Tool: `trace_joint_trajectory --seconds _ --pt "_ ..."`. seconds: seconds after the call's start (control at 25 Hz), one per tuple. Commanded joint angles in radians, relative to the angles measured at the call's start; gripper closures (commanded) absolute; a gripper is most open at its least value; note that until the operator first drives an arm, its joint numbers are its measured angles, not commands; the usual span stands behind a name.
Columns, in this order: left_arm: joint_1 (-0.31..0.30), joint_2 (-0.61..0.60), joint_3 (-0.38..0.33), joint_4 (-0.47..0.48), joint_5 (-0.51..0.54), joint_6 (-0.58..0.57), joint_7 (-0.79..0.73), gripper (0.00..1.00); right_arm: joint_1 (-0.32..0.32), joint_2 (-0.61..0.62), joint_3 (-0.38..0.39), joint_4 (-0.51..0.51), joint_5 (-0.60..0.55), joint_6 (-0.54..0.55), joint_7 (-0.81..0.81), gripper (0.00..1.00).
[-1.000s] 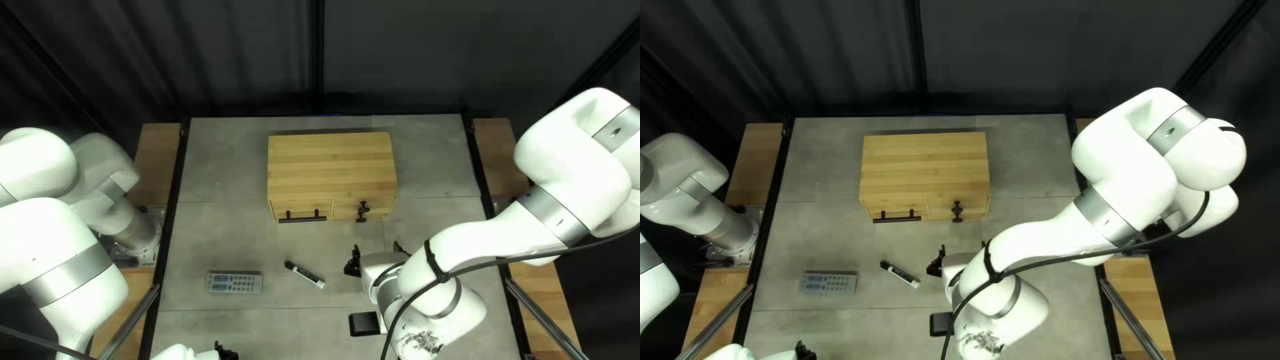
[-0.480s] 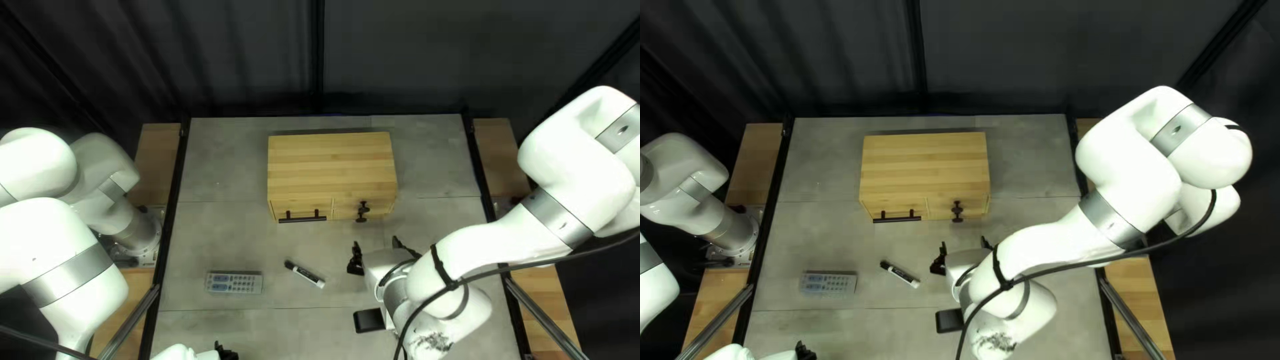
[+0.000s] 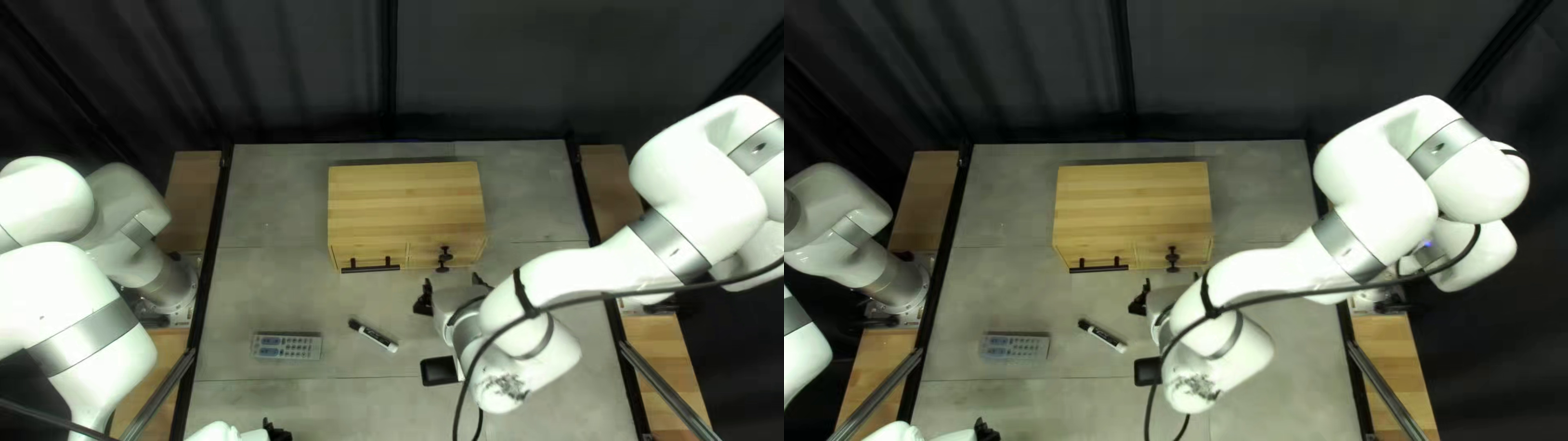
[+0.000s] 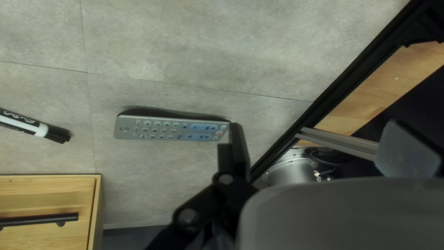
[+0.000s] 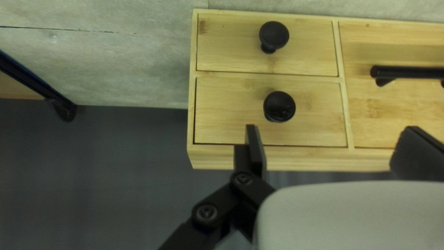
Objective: Open drawers and place objects into drawer and close
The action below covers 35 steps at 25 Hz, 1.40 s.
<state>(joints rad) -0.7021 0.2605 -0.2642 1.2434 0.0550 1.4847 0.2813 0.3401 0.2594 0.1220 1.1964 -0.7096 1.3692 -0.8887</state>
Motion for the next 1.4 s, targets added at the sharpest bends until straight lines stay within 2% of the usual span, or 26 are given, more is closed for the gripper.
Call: trace_joint_trajectory --seconds 0.04,0.4,1.4 --pt "0.000 0.000 0.000 0.000 0.000 0.000 0.000 0.00 -0.020 -0.004 -0.007 -0.015 0.018 -0.028 -0.018 0.00" --pt "0.000 0.000 0.000 0.000 0.000 0.000 0.000 0.00 -0.054 0.020 -0.036 -0.038 -0.003 -0.061 -0.027 0.00" --pt "0.000 0.000 0.000 0.000 0.000 0.000 0.000 0.00 -0.073 0.017 -0.055 -0.056 -0.003 -0.112 0.038 0.00"
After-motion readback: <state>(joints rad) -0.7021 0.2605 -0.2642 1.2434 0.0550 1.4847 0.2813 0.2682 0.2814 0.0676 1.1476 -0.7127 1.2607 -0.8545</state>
